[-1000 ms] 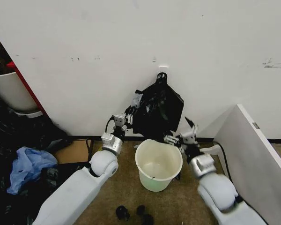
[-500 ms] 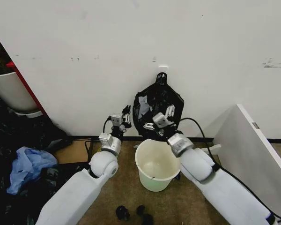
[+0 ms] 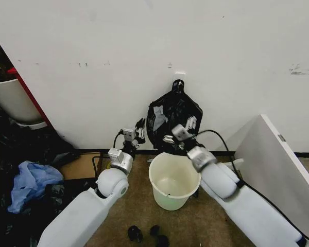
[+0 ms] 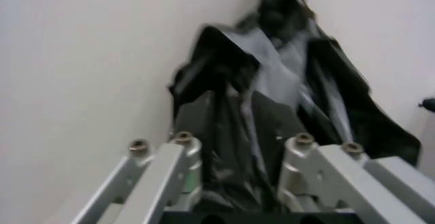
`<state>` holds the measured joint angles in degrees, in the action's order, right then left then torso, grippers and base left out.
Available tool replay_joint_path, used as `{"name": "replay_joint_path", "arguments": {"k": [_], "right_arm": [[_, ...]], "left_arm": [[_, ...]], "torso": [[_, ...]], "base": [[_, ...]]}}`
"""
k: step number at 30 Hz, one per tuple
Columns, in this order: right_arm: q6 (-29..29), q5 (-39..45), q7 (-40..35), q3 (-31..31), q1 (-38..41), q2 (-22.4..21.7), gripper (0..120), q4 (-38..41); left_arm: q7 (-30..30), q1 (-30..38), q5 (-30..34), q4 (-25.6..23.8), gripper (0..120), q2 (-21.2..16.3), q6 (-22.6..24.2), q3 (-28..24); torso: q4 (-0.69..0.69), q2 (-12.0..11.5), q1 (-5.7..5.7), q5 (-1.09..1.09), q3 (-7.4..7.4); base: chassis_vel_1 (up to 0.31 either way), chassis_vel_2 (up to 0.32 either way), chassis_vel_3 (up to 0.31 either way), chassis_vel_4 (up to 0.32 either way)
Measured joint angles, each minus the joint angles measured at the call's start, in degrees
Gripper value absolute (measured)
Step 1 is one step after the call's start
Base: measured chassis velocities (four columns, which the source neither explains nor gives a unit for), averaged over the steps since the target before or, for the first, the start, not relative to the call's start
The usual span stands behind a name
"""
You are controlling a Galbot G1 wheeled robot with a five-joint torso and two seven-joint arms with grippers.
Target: Place the garbage bag over the trash bin.
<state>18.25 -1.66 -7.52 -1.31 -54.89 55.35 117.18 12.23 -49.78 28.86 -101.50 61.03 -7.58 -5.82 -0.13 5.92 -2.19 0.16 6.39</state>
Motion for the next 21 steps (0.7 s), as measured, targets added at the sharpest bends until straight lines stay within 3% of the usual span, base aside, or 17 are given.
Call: {"name": "replay_joint_path", "arguments": {"k": [9,12,21], "right_arm": [[0.7,2.3,0.3,-3.4,-2.3,-0.9,100,2.0],[0.9,2.7,0.2,-3.5,-2.3,-1.1,100,2.3],[1.0,3.2,0.2,-3.3,-2.7,-1.0,100,2.7]], "left_arm": [[-3.7,4.9,0.0,4.8,64,1.2,-0.3,-4.0],[-3.7,5.7,-0.2,5.6,60,1.5,-0.5,-4.7],[-1.5,5.9,-0.5,6.9,26,2.3,-0.7,-4.9]], "torso": [[0.01,0.0,0.00,0.00,0.00],[0.01,0.0,0.00,0.00,0.00],[0.02,0.0,0.00,0.00,0.00]], "base": [[0.000,0.000,0.000,0.000],[0.000,0.000,0.000,0.000],[0.000,0.000,0.000,0.000]]}}
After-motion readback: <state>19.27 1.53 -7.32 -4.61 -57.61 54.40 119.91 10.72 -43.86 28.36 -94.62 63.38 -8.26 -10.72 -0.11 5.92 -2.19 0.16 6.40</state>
